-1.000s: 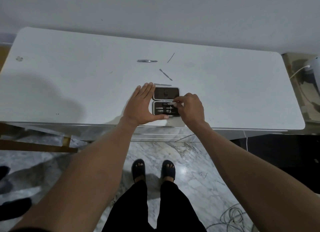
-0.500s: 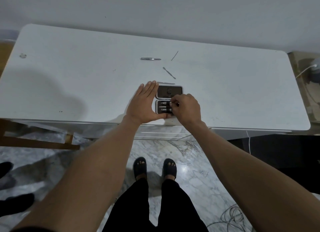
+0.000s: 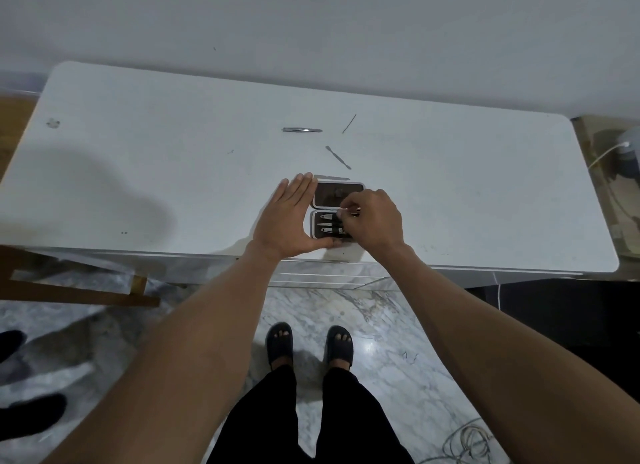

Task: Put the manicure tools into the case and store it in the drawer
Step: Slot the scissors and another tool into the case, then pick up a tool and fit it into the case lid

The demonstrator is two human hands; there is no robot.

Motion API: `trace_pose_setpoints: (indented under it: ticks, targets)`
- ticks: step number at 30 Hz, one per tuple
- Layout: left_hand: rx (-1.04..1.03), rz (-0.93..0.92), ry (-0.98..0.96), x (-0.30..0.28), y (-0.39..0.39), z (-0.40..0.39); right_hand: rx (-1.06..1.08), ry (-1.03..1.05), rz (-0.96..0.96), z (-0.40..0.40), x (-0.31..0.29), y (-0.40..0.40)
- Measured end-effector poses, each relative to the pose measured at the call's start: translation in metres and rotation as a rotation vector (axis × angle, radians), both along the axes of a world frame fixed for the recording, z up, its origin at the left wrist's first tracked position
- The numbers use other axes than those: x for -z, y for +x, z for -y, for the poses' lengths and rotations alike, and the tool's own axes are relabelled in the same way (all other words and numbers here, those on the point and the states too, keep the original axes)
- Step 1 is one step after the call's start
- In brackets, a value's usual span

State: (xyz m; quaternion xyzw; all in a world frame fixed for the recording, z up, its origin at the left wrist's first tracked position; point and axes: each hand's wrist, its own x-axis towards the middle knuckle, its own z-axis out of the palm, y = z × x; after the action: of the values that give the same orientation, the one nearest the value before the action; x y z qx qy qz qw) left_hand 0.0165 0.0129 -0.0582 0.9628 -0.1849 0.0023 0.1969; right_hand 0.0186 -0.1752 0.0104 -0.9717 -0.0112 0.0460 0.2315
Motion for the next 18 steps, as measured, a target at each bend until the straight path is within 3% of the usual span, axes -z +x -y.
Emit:
trace_pose_setpoints:
  ticks: [8, 18]
  targets:
    - [-0.015, 0.006, -0.01, 0.003, 0.001, 0.001, 0.129, 0.037, 0.042, 0.01, -0.002, 0.049]
    - [-0.002, 0.008, 0.006, 0.004, 0.003, -0.001, 0.072, 0.052, -0.068, 0.016, 0.009, 0.085]
